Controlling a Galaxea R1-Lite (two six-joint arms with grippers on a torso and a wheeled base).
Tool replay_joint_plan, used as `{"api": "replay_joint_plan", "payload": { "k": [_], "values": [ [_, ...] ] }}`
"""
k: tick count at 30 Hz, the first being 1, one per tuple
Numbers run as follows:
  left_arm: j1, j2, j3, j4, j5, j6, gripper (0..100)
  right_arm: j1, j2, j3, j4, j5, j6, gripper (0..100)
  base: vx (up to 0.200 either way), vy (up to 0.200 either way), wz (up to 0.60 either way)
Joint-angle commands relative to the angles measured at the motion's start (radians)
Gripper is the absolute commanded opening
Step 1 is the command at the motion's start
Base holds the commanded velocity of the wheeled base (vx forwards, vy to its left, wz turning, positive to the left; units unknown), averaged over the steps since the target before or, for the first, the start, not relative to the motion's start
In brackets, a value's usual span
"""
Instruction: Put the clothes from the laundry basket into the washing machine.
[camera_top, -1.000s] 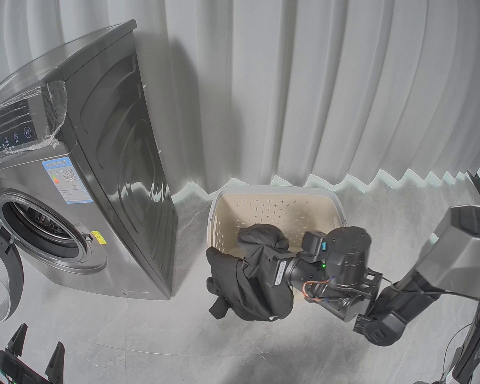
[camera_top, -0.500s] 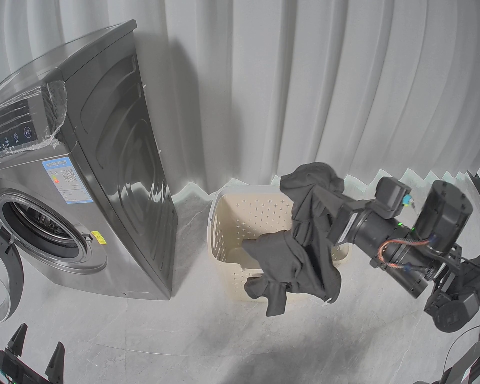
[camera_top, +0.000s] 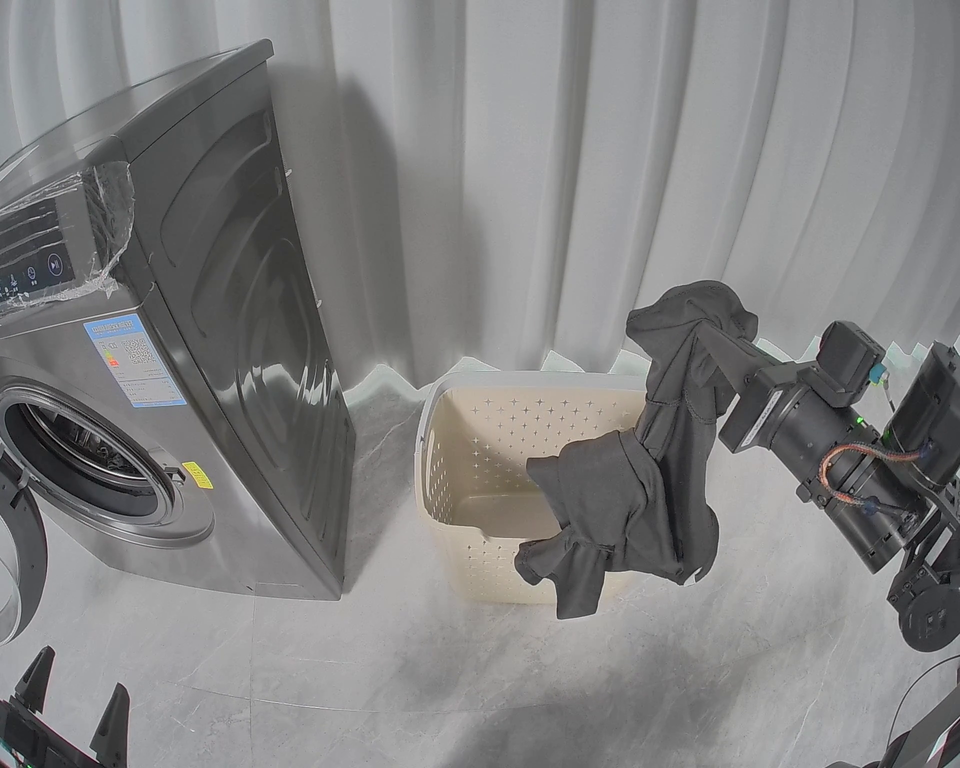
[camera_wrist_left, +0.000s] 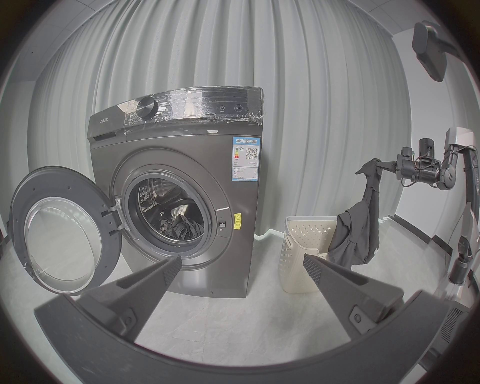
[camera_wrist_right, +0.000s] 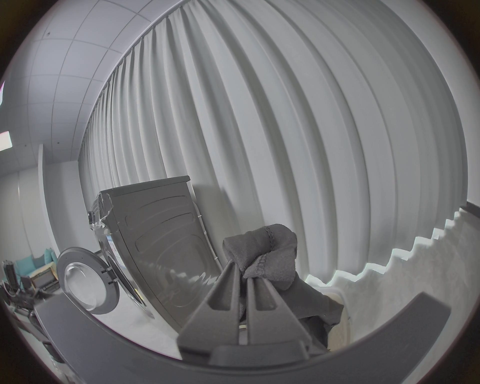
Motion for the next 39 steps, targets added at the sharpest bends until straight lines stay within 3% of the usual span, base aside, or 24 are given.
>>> {"api": "replay_joint_plan", "payload": {
  "k": [1,10,39],
  "values": [
    [0.0,-0.016,0.016,0.0,-0.003,0.005,100,-0.01,0.0,0.035,-0.005,-0.002,-0.017,0,-0.2,0.0,0.0],
    [0.0,-0.016,0.016,0.0,0.0,-0.006,100,-0.054,-0.011,0.056,0.005,-0.016,-0.022,0,-0.067,0.0,0.0],
    [0.0,-0.016,0.015,0.003,0.0,-0.014,100,-0.037,-0.008,0.095,-0.007,-0.014,-0.023,0,0.0,0.2,0.0]
  ]
}}
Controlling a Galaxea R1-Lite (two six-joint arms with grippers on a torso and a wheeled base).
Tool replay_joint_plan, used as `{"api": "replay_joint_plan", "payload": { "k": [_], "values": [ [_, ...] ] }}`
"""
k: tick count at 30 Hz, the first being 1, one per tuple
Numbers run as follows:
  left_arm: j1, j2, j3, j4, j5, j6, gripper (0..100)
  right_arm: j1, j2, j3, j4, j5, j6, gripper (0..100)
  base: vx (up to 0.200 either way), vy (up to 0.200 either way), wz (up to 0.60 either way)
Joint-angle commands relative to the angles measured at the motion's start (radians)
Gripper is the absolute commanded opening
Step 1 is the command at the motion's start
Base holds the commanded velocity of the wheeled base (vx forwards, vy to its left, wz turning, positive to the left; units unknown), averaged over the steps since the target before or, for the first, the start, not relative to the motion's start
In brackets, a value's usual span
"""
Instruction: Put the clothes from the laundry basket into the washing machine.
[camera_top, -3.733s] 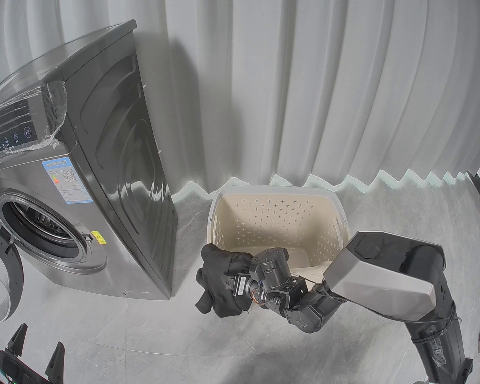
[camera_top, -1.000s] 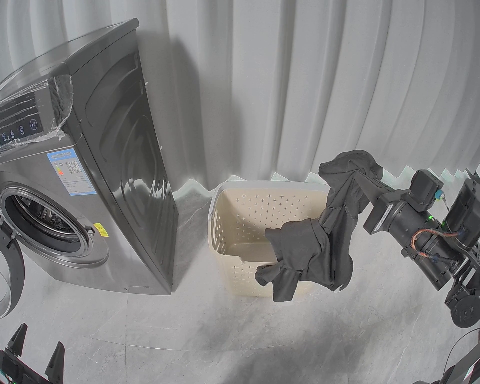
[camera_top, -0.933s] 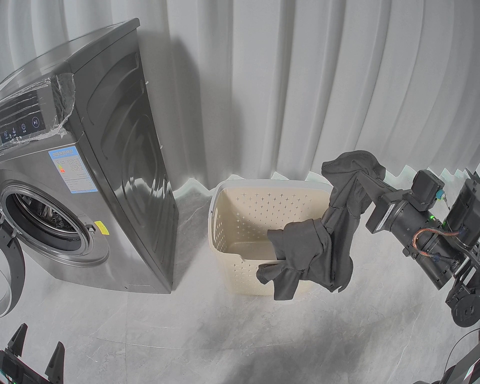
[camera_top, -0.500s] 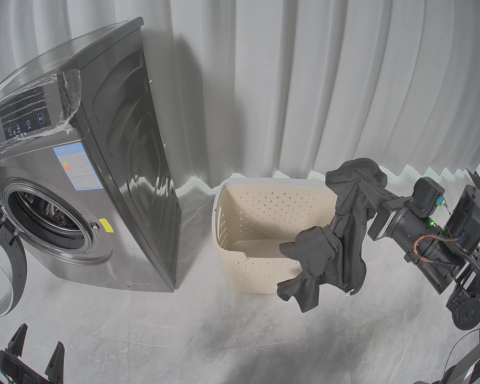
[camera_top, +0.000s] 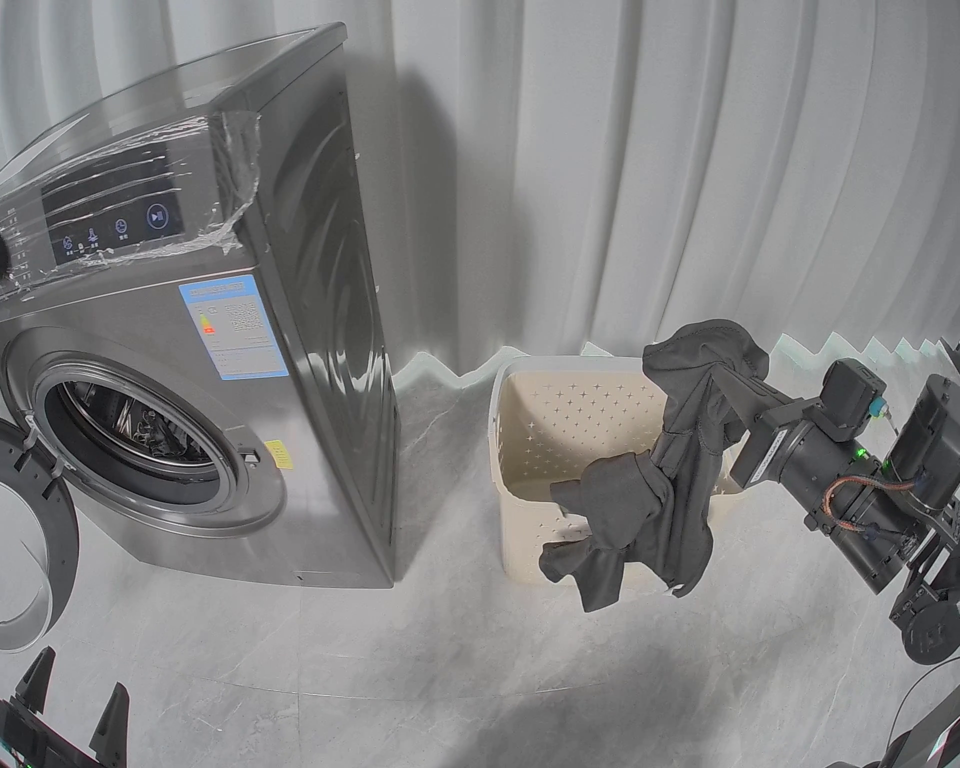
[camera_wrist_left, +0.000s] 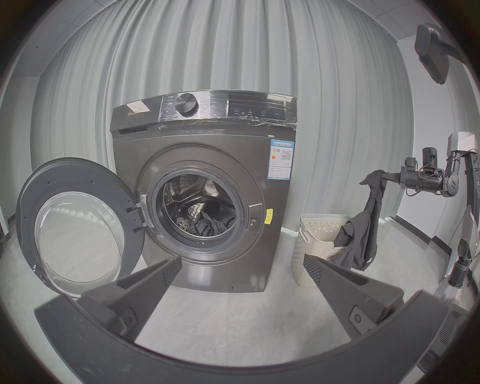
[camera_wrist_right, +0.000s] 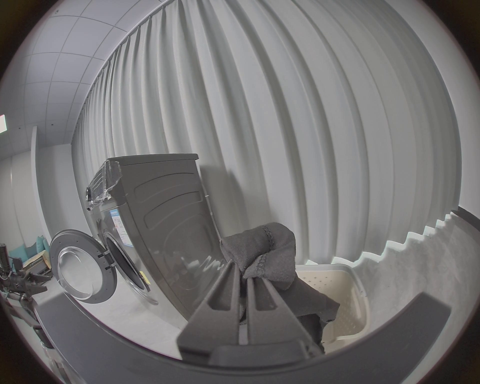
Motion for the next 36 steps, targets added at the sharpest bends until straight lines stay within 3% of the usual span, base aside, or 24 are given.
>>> {"api": "replay_joint_plan", "payload": {
  "k": [1,19,28,36],
  "values": [
    [0.0,-0.016,0.015,0.001,0.0,-0.001,100,0.0,0.001,0.001,-0.001,0.001,0.0,0,0.0,0.2,0.0],
    [0.0,-0.016,0.015,0.001,0.0,-0.001,100,0.014,-0.003,-0.001,-0.002,0.001,0.0,0,0.0,0.2,0.0],
    [0.0,-0.016,0.015,0.001,0.0,-0.001,100,0.015,-0.001,-0.001,-0.002,0.001,0.0,0,0.0,0.0,0.0],
    [0.0,-0.016,0.015,0.001,0.0,-0.001,100,0.017,0.002,0.001,-0.002,0.001,0.002,0,-0.2,0.0,0.0]
  ]
}}
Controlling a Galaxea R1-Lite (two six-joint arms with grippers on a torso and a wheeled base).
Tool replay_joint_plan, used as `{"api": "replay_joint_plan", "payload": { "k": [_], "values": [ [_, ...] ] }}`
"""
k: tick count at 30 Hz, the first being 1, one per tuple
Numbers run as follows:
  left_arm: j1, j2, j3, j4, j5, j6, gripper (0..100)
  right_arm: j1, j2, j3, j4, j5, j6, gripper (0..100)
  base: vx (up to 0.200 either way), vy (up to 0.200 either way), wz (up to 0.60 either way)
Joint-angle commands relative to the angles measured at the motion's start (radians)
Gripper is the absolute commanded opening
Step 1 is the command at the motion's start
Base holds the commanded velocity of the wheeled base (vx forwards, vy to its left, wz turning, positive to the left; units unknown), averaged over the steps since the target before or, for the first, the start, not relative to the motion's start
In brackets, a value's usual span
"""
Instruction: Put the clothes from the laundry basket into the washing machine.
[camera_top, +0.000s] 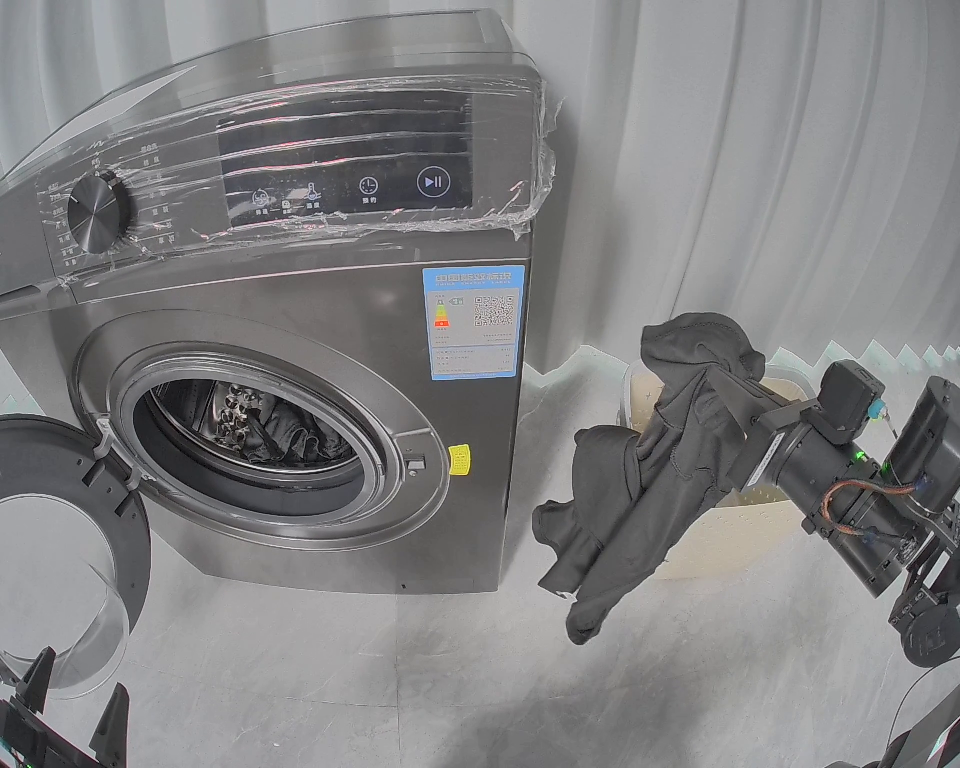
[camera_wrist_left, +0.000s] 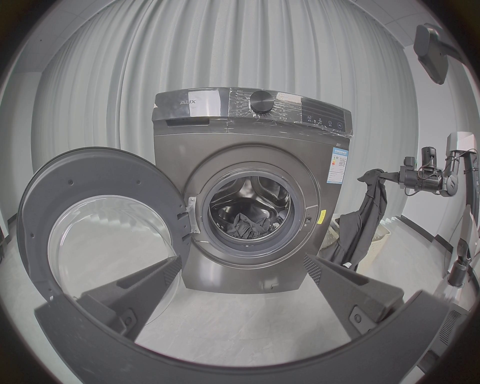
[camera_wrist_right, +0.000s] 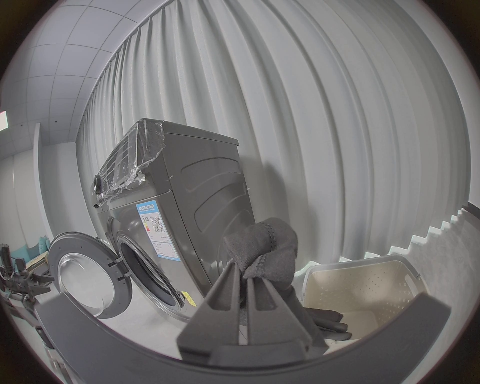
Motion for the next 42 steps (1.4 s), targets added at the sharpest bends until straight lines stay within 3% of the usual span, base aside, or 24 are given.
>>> {"api": "replay_joint_plan", "payload": {
  "k": [1,10,19,42],
  "values": [
    [0.0,-0.016,0.015,0.0,0.0,0.0,100,0.0,0.003,0.0,0.0,0.0,0.0,0,-0.2,0.0,0.0],
    [0.0,-0.016,0.015,0.0,0.0,0.0,100,0.0,0.003,0.004,0.0,0.0,0.0,0,-0.2,0.0,0.0],
    [0.0,-0.016,0.015,0.0,0.0,0.0,100,0.0,0.003,0.005,0.0,0.0,0.0,0,0.0,0.0,0.0],
    [0.0,-0.016,0.015,0.0,0.0,0.0,100,0.006,0.005,0.005,0.0,0.0,0.002,0,0.0,0.2,0.0]
  ]
}}
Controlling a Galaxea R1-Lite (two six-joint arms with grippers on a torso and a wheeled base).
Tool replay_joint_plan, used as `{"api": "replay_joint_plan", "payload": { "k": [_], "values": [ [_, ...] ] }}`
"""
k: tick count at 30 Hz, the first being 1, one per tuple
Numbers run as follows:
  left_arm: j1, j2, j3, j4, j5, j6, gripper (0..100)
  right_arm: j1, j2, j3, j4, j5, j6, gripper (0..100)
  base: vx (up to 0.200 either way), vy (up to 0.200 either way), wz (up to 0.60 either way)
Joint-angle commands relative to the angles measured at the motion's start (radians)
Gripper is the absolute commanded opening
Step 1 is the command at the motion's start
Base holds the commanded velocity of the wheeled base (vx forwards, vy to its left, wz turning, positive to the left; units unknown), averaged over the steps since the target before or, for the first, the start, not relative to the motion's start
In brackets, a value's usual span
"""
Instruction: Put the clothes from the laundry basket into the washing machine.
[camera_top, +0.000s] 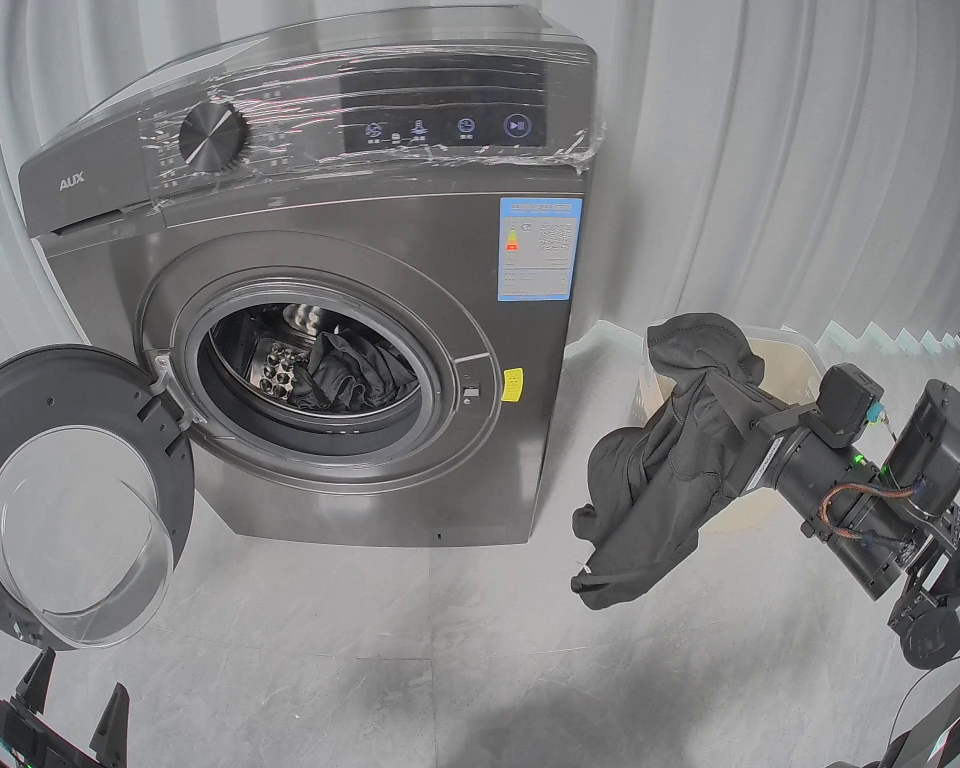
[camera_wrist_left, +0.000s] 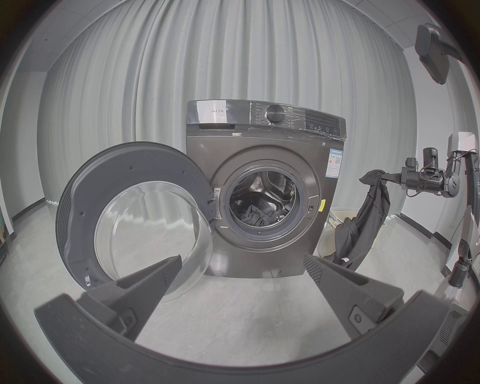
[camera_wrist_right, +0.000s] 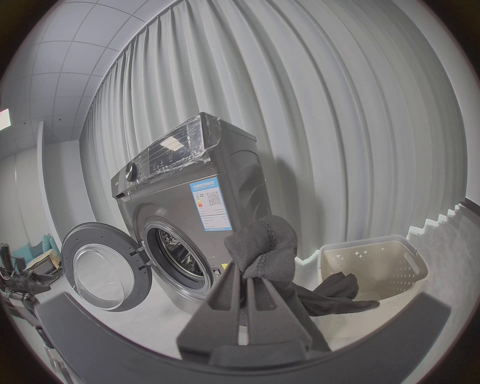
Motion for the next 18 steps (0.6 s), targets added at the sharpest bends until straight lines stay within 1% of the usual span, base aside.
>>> {"api": "replay_joint_plan", "payload": {
  "k": [1,12,16,18],
  "values": [
    [0.0,-0.016,0.015,0.0,0.0,0.0,100,0.002,0.002,0.0,-0.001,0.0,0.0,0,0.0,0.2,0.0],
    [0.0,-0.016,0.015,-0.002,0.0,0.0,100,0.022,0.002,0.002,-0.004,0.002,0.003,0,0.0,0.2,0.0],
    [0.0,-0.016,0.015,0.0,0.0,0.0,100,0.031,0.002,0.003,-0.024,0.002,0.001,0,0.0,0.2,0.0],
    [0.0,-0.016,0.015,0.0,0.0,0.0,100,0.04,0.002,0.002,-0.031,0.003,0.001,0,0.0,0.0,0.0]
  ]
}}
